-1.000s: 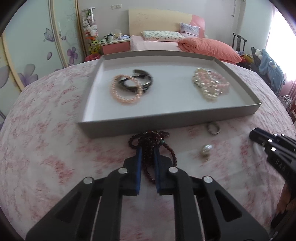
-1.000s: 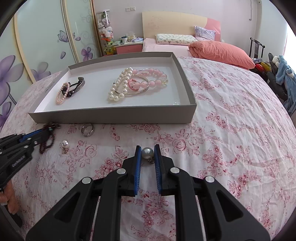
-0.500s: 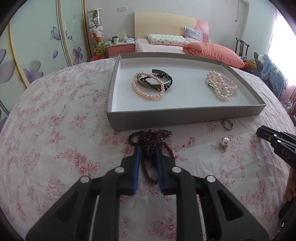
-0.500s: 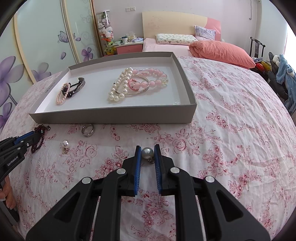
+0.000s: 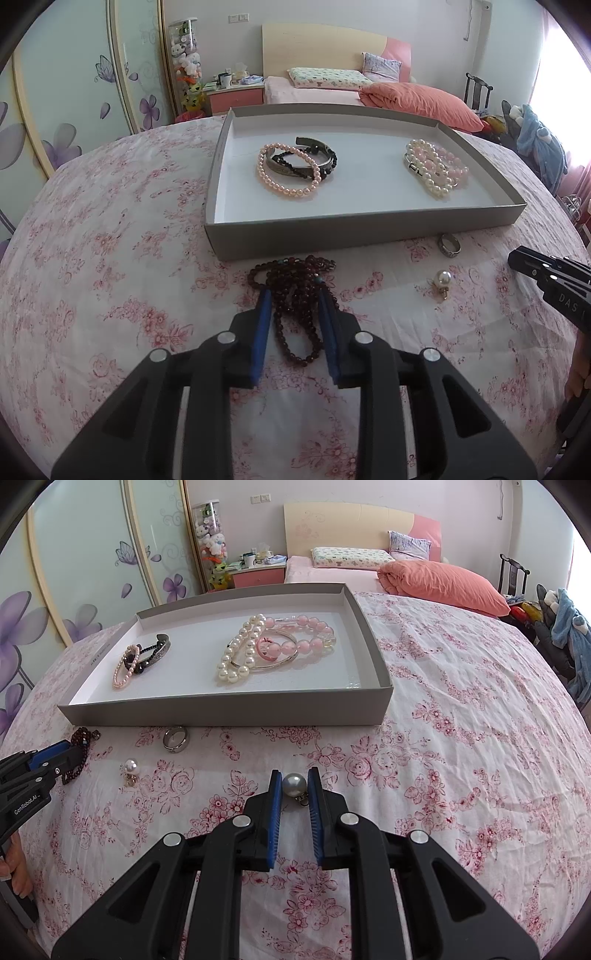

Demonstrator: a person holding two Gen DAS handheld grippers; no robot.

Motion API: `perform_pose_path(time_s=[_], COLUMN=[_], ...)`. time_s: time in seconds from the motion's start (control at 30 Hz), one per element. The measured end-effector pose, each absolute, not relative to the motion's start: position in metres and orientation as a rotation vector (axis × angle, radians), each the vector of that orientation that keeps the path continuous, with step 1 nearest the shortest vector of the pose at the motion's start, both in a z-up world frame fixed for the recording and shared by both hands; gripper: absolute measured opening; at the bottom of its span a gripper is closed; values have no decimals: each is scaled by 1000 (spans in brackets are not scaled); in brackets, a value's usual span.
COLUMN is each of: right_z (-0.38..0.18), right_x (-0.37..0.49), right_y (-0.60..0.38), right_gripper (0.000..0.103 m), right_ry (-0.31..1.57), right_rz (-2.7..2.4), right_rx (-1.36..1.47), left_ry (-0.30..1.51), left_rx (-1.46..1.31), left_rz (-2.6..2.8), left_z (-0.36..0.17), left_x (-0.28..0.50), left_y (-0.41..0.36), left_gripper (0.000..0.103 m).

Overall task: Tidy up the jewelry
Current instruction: 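Carry earring with right tool while left tool carries dark red beads over tray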

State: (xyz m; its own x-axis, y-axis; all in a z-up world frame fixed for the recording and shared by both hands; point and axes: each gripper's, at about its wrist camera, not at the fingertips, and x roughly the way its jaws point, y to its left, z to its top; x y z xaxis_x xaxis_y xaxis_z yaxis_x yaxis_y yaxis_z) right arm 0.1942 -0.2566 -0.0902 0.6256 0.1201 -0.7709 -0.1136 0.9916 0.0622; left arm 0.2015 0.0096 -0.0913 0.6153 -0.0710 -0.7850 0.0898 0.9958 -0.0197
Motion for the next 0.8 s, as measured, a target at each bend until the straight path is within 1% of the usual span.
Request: perform_pose_path(time_s=[0.3, 0.37, 0.4, 0.47, 0.57, 0.6, 0.8], right_z=[-90, -90, -90, -90, -90, -90, -78], right_x=[194, 194, 194, 194, 194, 194, 178], right_y=[-257, -257, -257, -257, -257, -257, -261], right_gripper=[16, 15, 15, 15, 14, 14, 14], right_ry=[885, 885, 885, 886, 883, 881, 828], right_rz=[134, 134, 135, 139, 139, 140, 154], right_rx=[8, 9, 11, 17, 16, 16, 43], left_ry=[904, 904, 903, 902, 902, 903, 886], left_rx=[28, 33, 40, 39, 6, -10, -89], left_rz=[-92, -88, -79, -66, -64, -66, -84], left_z=[-91, -92, -92, -92, -92, -92, -88], left_x=[202, 203, 203, 203, 202, 200, 186], left_y=[9, 9, 8, 8, 11, 14, 28], left_gripper=[28, 26, 24, 15, 13, 10, 9])
